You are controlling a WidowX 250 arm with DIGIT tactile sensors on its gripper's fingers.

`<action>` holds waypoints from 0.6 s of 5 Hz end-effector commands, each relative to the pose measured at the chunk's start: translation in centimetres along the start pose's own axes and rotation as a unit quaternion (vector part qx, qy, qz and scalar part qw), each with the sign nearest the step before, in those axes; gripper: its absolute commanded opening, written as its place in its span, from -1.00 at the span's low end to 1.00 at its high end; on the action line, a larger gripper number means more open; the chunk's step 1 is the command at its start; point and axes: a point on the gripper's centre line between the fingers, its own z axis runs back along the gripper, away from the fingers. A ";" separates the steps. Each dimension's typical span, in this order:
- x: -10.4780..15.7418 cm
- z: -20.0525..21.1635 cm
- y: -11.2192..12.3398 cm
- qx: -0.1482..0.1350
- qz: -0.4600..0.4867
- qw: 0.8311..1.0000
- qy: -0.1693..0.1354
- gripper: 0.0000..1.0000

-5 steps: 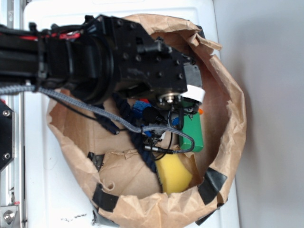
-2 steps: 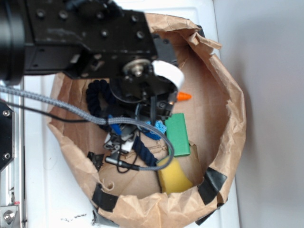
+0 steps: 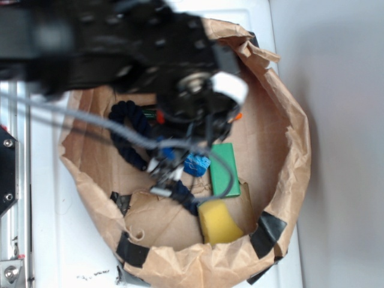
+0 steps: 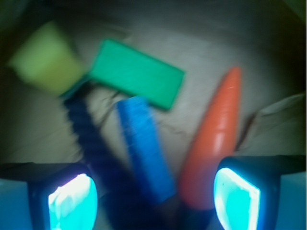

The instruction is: Grab the carrot.

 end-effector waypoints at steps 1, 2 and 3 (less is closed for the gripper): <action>2.8 0.6 4.9 0.016 0.084 0.996 -0.008 1.00; 2.4 0.7 5.7 0.012 0.091 0.996 -0.015 1.00; 1.4 0.6 5.6 0.013 0.086 0.996 -0.019 1.00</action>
